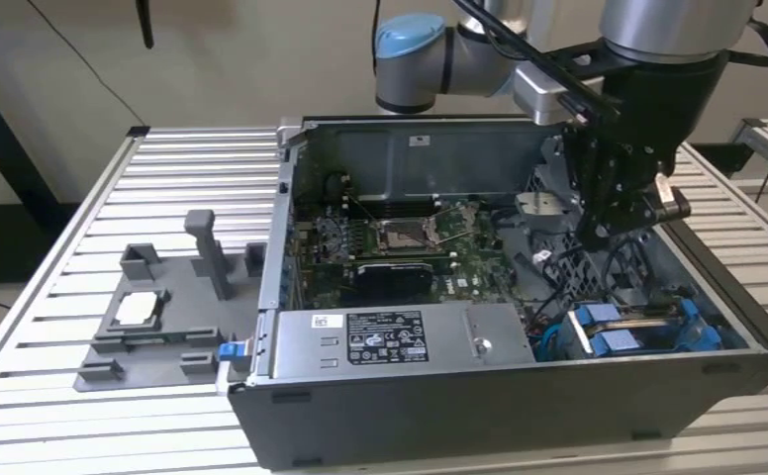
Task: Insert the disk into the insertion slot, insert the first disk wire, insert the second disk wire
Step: 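Insert the second disk wire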
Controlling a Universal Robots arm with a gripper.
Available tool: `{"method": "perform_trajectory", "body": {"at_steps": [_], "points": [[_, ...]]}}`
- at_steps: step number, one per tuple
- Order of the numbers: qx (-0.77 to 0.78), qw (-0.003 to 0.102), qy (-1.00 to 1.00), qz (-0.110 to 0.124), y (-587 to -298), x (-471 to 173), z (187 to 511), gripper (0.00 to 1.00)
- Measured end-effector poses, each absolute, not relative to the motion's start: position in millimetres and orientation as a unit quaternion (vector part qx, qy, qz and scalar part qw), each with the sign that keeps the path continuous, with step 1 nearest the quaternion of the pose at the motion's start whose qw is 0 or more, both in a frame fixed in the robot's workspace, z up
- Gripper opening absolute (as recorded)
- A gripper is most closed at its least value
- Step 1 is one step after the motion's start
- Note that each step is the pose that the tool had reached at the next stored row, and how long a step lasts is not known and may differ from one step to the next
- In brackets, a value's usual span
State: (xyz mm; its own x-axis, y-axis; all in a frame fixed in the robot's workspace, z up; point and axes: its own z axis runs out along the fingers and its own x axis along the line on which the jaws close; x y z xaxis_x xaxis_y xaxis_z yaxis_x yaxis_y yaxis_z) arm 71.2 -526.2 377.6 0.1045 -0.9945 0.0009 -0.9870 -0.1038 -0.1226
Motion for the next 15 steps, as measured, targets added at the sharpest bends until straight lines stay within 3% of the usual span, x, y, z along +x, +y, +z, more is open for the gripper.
{"method": "perform_trajectory", "body": {"at_steps": [9,15], "points": [[-0.743,0.019,0.669,-0.012,-530,91,375,0.16],[-0.743,0.012,0.669,-0.004,-532,99,373,0.16]]}}
